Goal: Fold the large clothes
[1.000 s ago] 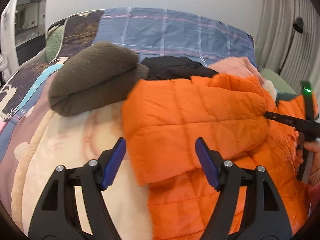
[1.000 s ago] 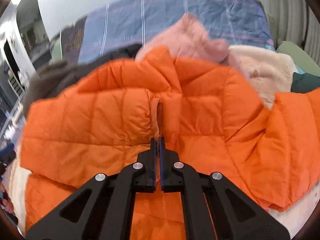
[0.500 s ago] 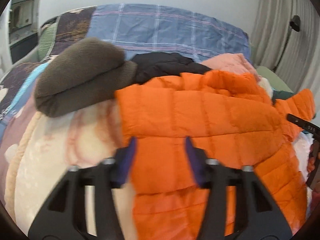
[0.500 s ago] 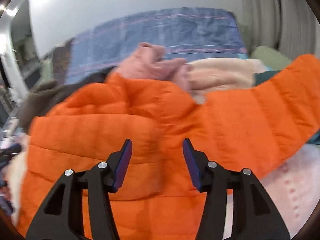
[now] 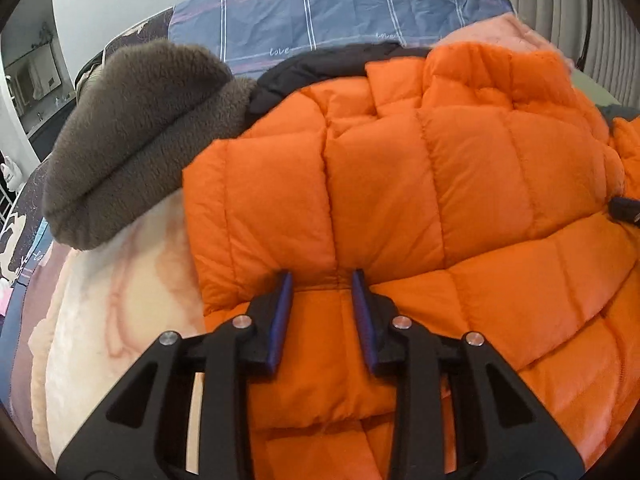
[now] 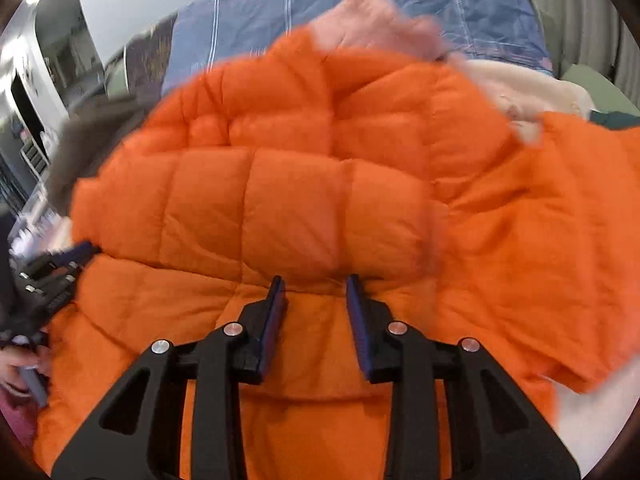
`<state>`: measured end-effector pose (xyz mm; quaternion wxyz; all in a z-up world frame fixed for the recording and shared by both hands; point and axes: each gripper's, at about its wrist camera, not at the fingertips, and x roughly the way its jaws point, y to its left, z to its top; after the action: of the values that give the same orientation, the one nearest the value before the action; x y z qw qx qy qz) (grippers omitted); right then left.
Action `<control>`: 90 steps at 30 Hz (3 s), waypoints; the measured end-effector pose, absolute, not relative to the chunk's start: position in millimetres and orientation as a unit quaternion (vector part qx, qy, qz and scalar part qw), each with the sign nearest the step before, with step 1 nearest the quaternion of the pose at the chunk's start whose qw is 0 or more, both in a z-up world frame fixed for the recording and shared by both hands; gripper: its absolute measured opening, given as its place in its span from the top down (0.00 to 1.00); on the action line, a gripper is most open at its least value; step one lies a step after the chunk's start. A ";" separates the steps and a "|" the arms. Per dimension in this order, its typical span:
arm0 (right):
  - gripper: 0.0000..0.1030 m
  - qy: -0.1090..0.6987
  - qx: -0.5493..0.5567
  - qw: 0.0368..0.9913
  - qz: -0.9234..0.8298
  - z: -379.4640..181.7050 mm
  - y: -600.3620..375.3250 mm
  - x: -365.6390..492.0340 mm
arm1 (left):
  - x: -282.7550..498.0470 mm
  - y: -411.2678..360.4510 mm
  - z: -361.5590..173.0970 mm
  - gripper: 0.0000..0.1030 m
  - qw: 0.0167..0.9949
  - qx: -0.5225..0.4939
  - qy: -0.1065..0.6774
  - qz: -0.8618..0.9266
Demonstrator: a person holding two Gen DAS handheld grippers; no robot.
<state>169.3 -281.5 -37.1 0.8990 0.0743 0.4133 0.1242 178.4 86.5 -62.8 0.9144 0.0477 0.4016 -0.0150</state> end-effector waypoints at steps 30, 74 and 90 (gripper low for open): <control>0.95 0.151 0.425 0.891 -0.054 44.5 -574.5 115.4 | 171.2 -18.7 -74.8 0.39 0.896 0.009 0.400 -0.193; 0.50 0.428 0.014 0.898 0.100 -55.2 -237.0 152.0 | 148.0 130.3 -41.2 0.56 0.915 -0.034 0.402 -0.011; 0.44 0.403 -0.025 0.913 0.060 -82.5 -220.1 174.4 | 180.5 25.2 -65.7 0.32 0.918 0.100 0.373 -0.086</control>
<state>174.4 -220.1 -82.5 0.9127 -0.0254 0.4034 0.0600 180.5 25.2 -65.7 0.9183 0.1005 0.3731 -0.0858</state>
